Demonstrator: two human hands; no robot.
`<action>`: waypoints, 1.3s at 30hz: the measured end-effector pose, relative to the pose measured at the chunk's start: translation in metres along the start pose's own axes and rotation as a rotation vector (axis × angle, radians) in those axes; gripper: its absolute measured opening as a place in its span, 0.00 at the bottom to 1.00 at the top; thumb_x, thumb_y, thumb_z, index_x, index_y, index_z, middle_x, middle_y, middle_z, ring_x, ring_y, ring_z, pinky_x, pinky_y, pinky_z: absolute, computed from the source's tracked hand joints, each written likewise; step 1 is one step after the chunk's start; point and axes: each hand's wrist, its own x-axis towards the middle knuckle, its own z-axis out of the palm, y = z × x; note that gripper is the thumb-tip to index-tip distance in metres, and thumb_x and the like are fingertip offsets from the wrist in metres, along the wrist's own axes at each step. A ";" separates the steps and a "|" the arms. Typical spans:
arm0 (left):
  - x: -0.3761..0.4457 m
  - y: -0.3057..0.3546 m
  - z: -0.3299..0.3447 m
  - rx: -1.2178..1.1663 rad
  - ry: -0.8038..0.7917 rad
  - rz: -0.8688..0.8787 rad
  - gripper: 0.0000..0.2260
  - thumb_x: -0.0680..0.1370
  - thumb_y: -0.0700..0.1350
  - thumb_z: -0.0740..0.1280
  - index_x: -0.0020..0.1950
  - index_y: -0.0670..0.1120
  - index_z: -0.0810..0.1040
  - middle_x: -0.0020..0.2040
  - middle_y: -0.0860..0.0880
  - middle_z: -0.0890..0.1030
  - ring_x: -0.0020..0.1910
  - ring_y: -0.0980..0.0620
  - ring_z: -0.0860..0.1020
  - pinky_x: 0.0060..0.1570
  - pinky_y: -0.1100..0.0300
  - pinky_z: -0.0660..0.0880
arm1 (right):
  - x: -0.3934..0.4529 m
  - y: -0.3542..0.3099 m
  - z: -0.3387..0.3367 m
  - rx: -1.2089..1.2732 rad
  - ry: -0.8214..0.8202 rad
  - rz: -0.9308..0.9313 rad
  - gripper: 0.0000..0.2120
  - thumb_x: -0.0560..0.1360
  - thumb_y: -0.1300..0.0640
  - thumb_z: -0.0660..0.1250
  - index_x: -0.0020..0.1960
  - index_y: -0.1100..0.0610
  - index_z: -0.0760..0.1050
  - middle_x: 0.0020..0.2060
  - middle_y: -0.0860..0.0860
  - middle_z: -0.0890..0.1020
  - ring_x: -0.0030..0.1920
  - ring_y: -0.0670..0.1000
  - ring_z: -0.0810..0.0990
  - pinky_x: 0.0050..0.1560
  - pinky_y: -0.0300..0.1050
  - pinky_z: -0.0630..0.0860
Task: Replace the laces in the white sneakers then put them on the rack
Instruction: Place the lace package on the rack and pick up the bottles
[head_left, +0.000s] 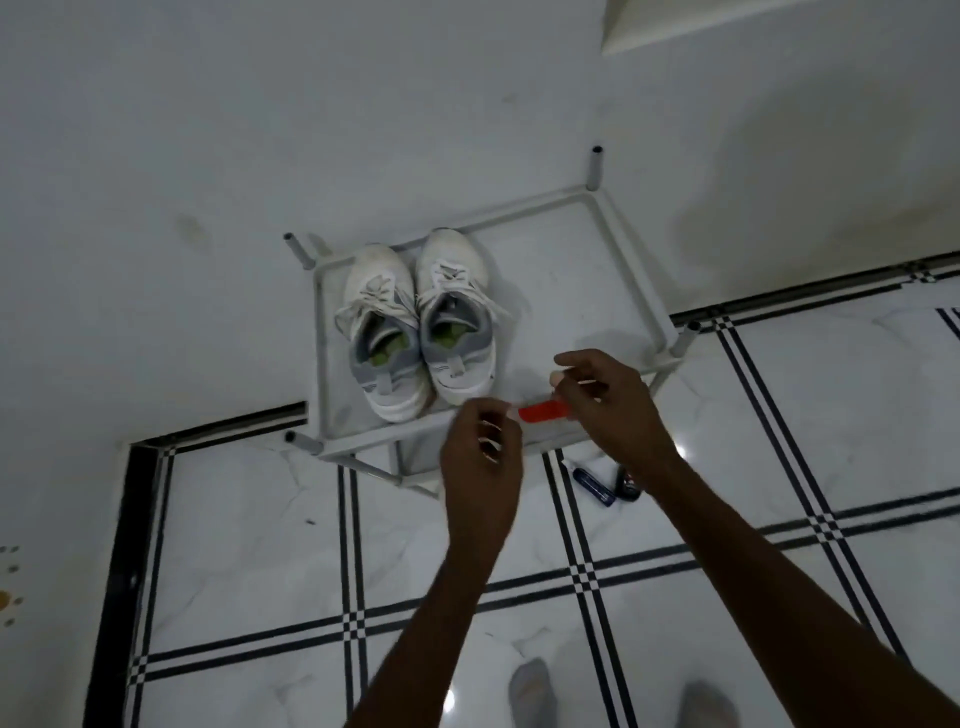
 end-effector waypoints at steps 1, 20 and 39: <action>-0.018 -0.008 0.024 -0.040 -0.070 -0.081 0.02 0.82 0.41 0.68 0.51 0.47 0.79 0.45 0.52 0.82 0.42 0.52 0.80 0.42 0.66 0.76 | -0.009 0.021 -0.014 0.011 -0.004 0.014 0.10 0.78 0.55 0.69 0.59 0.52 0.80 0.48 0.49 0.85 0.47 0.46 0.85 0.47 0.45 0.83; -0.110 -0.445 0.360 0.005 -0.251 -0.951 0.12 0.78 0.44 0.69 0.58 0.38 0.79 0.41 0.44 0.82 0.40 0.45 0.82 0.47 0.52 0.81 | 0.067 0.571 -0.075 -0.238 0.046 0.407 0.13 0.77 0.53 0.70 0.57 0.60 0.78 0.49 0.56 0.84 0.49 0.56 0.83 0.52 0.52 0.81; -0.085 -0.461 0.403 0.267 -0.216 -0.766 0.21 0.75 0.49 0.76 0.62 0.40 0.76 0.54 0.46 0.82 0.44 0.55 0.79 0.30 0.75 0.70 | 0.111 0.595 -0.070 -0.396 0.214 0.521 0.35 0.60 0.45 0.78 0.61 0.59 0.72 0.55 0.55 0.74 0.56 0.57 0.76 0.53 0.55 0.79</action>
